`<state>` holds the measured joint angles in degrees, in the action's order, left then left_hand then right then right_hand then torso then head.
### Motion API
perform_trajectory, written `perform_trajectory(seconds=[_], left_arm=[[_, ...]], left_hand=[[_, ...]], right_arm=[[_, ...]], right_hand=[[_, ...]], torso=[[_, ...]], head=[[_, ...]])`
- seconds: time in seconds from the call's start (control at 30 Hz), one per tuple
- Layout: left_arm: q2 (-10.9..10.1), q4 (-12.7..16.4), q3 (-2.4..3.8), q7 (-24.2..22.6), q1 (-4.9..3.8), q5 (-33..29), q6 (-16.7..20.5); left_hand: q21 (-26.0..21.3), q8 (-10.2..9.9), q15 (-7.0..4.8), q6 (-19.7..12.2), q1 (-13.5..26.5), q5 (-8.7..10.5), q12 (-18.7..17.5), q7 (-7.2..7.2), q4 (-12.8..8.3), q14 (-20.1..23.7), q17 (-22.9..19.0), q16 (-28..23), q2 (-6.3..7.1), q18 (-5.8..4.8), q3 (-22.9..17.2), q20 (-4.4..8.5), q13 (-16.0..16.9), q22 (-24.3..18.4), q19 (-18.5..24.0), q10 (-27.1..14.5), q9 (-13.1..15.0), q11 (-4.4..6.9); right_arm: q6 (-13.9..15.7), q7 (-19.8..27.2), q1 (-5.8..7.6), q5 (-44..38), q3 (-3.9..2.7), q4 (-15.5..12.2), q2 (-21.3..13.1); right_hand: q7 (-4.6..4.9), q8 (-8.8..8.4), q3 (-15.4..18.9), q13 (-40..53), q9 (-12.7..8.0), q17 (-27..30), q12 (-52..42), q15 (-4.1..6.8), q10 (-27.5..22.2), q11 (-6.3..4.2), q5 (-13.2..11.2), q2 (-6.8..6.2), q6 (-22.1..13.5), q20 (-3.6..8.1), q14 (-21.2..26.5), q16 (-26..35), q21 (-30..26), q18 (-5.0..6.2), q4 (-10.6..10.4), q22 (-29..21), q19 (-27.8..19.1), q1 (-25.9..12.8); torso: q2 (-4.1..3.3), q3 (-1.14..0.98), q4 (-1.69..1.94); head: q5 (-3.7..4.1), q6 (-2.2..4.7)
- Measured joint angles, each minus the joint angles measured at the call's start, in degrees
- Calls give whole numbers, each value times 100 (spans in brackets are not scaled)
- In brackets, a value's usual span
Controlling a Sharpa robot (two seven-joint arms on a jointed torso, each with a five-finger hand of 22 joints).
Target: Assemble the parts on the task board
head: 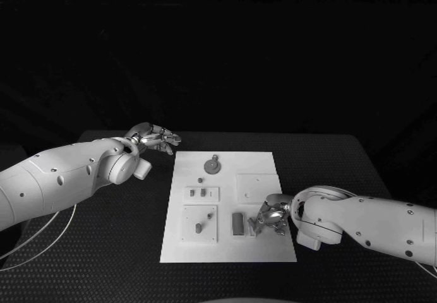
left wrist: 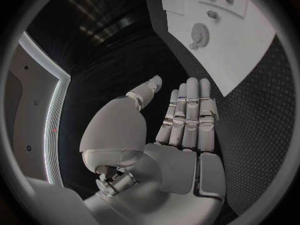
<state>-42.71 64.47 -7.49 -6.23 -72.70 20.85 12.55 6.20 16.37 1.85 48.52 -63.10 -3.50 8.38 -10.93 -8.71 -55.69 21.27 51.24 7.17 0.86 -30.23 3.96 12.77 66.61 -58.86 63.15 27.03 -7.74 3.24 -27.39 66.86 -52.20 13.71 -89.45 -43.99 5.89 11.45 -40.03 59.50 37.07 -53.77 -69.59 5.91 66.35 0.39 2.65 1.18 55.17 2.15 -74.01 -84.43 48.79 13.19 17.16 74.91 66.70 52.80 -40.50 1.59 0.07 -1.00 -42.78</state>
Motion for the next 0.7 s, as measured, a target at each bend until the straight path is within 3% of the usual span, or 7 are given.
perform_trajectory(seconds=[0.33,0.7], left_arm=[[0,1,0,4,0,0,-11],[-4,3,0,10,0,-1,-25]], left_hand=[[0,0,0,0,0,0,0,0,0,0,5,0,0,0,0,0,0,-1,0,0,0,0],[0,0,0,0,0,0,0,0,15,0,4,0,0,0,15,-1,0,4,1,0,1,0]], right_arm=[[-88,-43,13,43,-8,90,73],[-162,-67,9,31,-5,94,82]], right_hand=[[21,19,12,0,-16,15,0,0,1,-1,0,-11,21,-1,0,0,0,0,-11,0,-1,-108],[41,64,58,-14,-29,30,0,-1,10,-11,1,-115,42,-30,0,0,0,1,-184,0,13,-591]], torso=[[1,3,1],[3,1,-5]], head=[[-12,-18],[-9,-21]])
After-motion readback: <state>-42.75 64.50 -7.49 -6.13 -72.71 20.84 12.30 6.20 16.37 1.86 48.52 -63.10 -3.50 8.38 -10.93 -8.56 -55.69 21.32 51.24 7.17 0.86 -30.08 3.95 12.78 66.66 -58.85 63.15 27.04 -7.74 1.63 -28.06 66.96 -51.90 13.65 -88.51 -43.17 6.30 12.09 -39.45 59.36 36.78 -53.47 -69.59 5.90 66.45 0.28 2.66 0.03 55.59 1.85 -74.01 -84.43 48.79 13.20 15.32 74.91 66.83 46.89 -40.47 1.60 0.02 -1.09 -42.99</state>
